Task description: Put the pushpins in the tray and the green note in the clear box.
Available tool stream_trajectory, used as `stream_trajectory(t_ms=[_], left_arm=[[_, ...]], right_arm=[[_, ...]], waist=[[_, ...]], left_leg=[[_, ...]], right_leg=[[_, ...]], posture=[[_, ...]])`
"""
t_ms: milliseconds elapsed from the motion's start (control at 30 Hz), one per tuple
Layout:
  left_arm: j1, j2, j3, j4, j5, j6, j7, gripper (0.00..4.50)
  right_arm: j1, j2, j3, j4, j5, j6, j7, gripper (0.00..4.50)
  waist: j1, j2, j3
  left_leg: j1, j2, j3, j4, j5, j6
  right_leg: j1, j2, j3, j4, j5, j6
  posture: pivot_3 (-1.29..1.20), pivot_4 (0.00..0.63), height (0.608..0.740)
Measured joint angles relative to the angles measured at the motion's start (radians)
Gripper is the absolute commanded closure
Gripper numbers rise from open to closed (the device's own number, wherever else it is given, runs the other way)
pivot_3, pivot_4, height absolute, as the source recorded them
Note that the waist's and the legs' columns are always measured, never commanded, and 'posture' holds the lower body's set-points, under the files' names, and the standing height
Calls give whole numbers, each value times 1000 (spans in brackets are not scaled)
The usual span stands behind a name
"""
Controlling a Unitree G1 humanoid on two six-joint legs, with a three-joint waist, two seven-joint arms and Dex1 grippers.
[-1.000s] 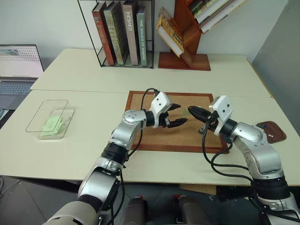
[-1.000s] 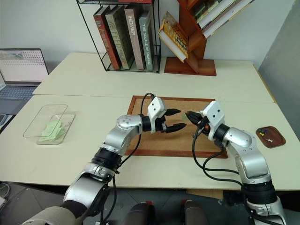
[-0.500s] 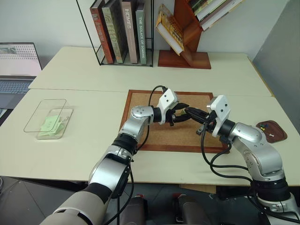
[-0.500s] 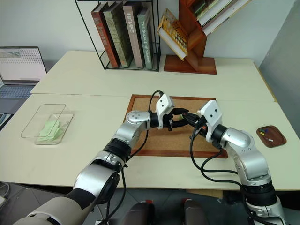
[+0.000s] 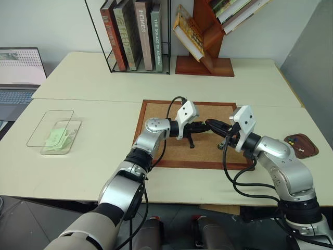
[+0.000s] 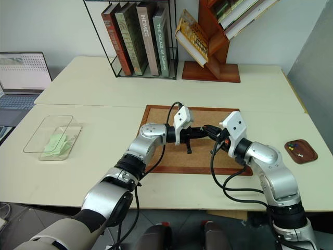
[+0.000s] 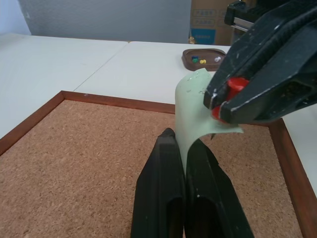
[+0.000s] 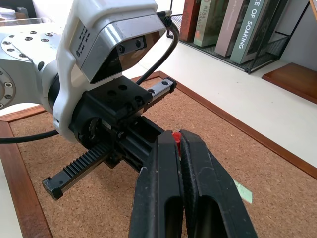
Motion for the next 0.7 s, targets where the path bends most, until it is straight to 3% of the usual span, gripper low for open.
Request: stream_trajectory(t_ms=[367,567,700], left_arm=[[7,-4,-2,35,64,-44,64,4480],[56,-3,-1,-20,73,-50,97,4480],[135,31,-2,-184,75,-33,104,4480]], right_arm=[[-56,-15,-149,-23,110,98,-55,4500],[6,-146,-317,-1,102,122,-93,4500],[116,-244,-409,125,17,118,-136,4500]], waist=[[1,0,0],[6,0,0],[6,0,0]], left_leg=[[0,0,0,0,0,0],[0,0,0,0,0,0],[0,-1,1,0,0,0]], right_leg=[[0,0,0,1,0,0],[1,-1,1,0,0,0],[1,-1,2,1,0,0]], posture=[[0,150,740],[0,150,740],[0,150,740]])
